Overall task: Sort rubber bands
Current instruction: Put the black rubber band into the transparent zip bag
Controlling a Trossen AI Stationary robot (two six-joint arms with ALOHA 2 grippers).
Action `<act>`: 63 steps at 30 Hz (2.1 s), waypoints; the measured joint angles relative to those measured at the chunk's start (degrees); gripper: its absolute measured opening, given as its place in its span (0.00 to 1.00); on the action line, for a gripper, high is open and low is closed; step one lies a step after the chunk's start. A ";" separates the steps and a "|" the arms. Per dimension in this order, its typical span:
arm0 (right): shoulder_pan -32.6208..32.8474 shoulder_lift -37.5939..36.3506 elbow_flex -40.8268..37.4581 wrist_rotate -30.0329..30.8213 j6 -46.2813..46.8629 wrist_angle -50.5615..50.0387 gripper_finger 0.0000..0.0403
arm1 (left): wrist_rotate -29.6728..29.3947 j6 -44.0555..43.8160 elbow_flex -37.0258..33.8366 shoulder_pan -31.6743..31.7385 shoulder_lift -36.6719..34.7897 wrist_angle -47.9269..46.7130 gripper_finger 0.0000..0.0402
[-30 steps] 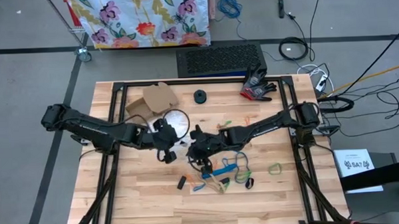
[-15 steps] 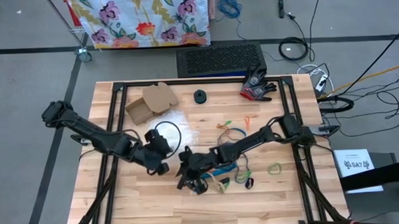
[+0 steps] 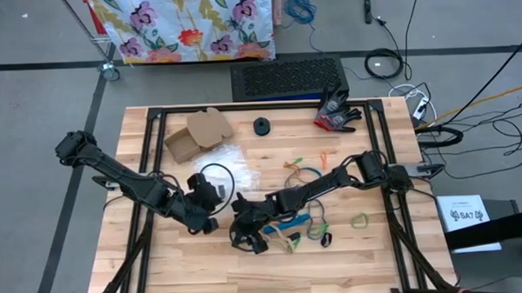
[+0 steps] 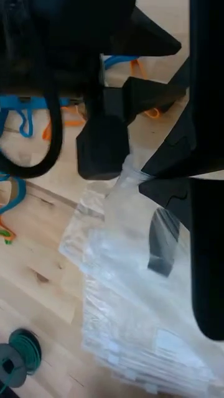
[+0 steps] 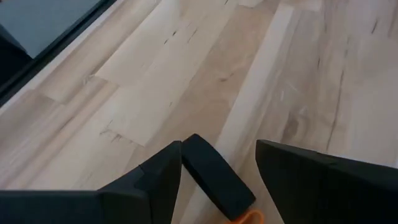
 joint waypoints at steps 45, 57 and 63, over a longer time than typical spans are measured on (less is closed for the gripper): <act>-1.03 -7.46 -0.04 12.11 0.31 -17.08 0.00 | -1.58 -0.11 0.00 0.02 0.00 -1.61 0.00; -0.61 -4.85 0.00 9.15 0.05 -8.70 0.24 | -2.60 0.85 0.00 0.09 0.00 -1.53 0.00; -0.64 -0.27 -0.02 9.22 0.99 -4.95 0.40 | -2.60 0.87 0.00 0.09 0.00 -1.63 0.00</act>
